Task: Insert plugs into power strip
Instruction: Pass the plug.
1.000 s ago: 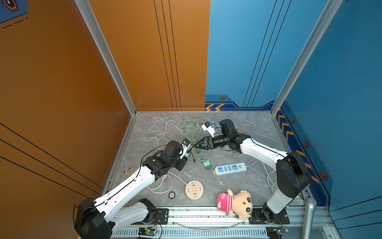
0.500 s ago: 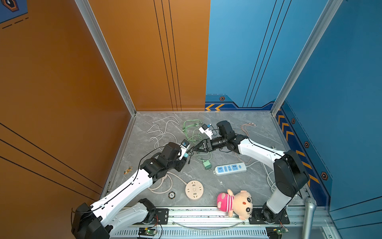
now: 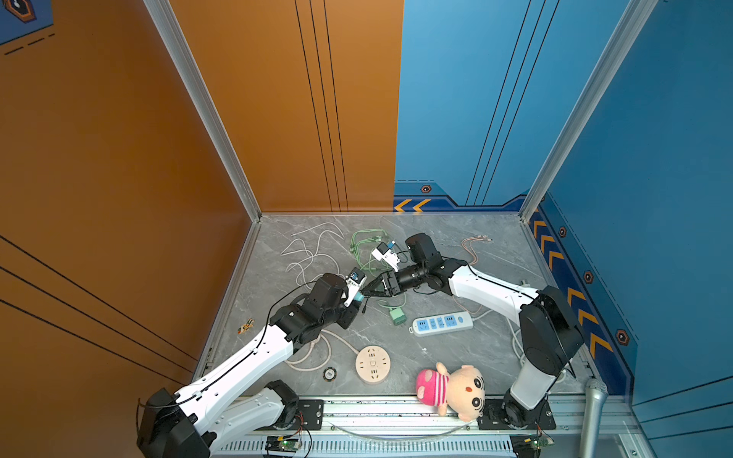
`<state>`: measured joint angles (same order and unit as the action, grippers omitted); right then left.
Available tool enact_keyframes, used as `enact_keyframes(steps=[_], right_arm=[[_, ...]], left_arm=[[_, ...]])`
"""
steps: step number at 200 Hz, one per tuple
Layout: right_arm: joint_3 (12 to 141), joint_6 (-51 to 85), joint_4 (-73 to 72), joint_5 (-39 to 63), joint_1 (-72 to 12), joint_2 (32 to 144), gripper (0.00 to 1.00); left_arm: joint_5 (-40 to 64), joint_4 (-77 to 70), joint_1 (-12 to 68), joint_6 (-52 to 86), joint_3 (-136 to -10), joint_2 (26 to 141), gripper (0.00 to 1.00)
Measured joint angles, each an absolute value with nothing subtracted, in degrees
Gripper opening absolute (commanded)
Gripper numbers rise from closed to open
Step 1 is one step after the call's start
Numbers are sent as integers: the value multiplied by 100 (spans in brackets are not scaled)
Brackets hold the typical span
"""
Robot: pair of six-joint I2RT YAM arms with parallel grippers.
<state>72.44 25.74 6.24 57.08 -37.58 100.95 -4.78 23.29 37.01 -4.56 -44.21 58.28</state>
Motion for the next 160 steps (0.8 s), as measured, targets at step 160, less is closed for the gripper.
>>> enact_keyframes(steps=[160], right_arm=[[7647,2185,1398,5789,-3944,10578,53]], left_arm=[[-228,2056,3876,-657,-4316,5957,36]])
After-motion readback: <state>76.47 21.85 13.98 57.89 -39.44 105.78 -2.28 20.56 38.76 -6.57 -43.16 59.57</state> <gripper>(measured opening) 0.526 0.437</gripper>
